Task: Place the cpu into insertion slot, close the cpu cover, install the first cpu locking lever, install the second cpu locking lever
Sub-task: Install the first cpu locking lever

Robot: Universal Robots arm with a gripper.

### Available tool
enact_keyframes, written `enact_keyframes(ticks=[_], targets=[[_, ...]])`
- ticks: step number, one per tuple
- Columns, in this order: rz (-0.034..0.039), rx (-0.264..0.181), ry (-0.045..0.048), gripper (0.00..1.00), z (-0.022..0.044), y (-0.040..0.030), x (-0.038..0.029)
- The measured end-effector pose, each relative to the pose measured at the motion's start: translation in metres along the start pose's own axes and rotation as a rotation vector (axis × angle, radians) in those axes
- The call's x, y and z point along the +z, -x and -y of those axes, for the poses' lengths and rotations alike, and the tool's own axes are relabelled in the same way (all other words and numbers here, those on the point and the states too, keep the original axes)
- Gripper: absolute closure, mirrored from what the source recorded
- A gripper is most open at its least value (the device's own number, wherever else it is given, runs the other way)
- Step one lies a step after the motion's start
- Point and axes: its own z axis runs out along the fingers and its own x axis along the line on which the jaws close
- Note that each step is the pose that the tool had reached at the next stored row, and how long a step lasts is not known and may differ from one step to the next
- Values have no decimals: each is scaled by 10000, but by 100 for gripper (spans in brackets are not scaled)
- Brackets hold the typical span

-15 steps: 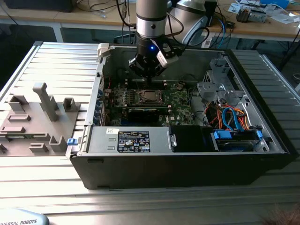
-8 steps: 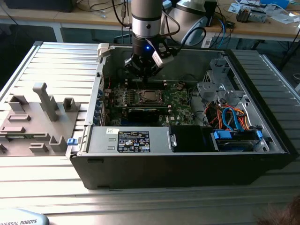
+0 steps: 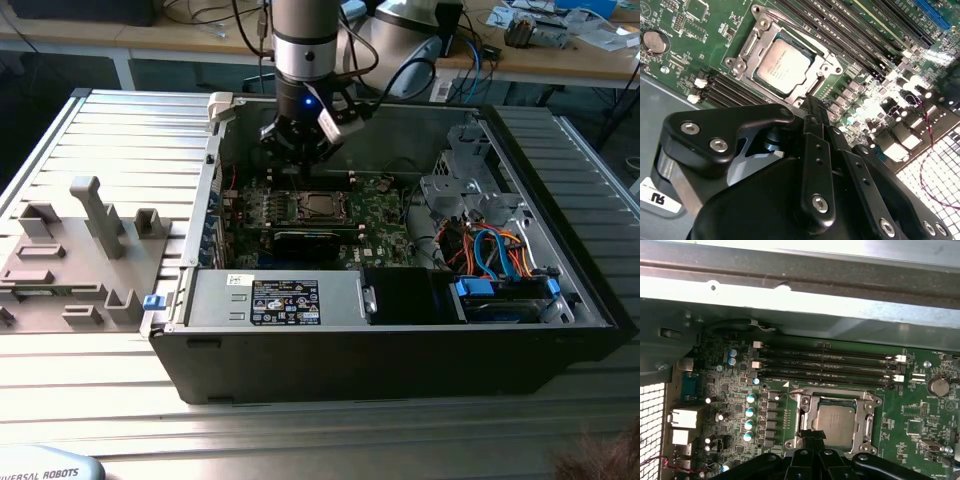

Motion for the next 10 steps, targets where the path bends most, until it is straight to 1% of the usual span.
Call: enact_keyframes(ticks=[10], targets=[[-1, 1, -1, 89, -4, -55, 0]])
